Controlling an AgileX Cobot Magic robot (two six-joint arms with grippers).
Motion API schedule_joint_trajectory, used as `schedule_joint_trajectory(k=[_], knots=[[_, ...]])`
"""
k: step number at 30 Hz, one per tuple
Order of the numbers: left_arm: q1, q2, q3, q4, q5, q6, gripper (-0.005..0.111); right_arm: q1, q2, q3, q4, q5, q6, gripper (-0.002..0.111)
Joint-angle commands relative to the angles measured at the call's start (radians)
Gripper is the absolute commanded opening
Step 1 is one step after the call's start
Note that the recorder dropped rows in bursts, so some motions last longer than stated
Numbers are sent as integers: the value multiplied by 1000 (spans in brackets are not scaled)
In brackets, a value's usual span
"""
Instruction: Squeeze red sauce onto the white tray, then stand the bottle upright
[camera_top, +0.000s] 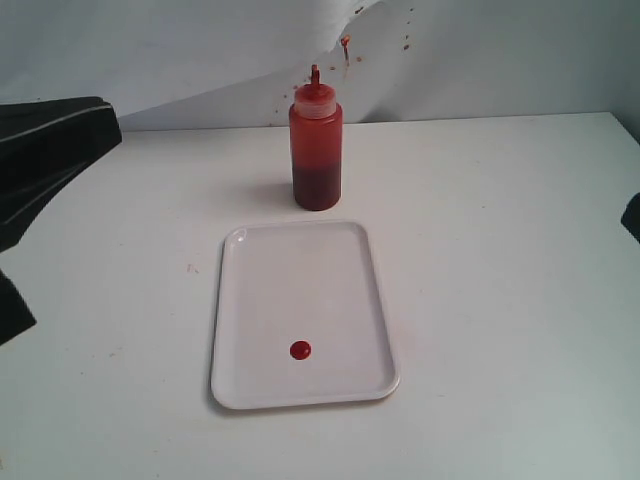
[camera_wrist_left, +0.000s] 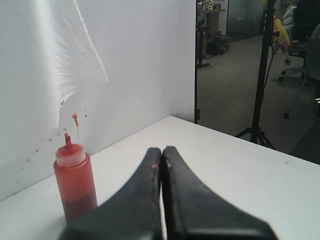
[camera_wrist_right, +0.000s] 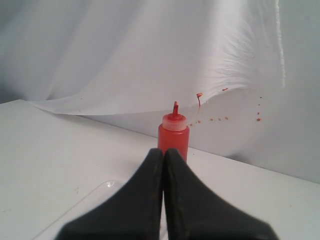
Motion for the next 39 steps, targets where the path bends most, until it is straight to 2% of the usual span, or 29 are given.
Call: schedule_joint_trajectory(k=[1,5,8,12,17,20,26,36,39], knots=[[-7,-5,3,-9,-1,-9,0,-7,-6,4,6,2,-5,0],[24,-41,4,-11,-4,-12,0,-7,-6,4,6,2,-5,0],[92,-104,20,-14,-8,-112,0,-7,-6,4,6,2,-5,0],[254,-243,99,-14,-51,-268,0,-7,-6,4,6,2,-5,0],[463,-445,210,-1,-219,-271,0,-7,-6,4,6,2,-5,0],[554,-550,256,-3,-300,-273,0,-7,-6,4,6,2,-5,0],[618,-685,281,-9,-368,-291,0,-7,-6,4,6,2,-5,0],[618,-712,283,-14,-362,-323,0,-7,-6,4,6,2,-5,0],[618,-712,304,-50,-327,-268,0,-7,-6,4,6,2,-5,0]])
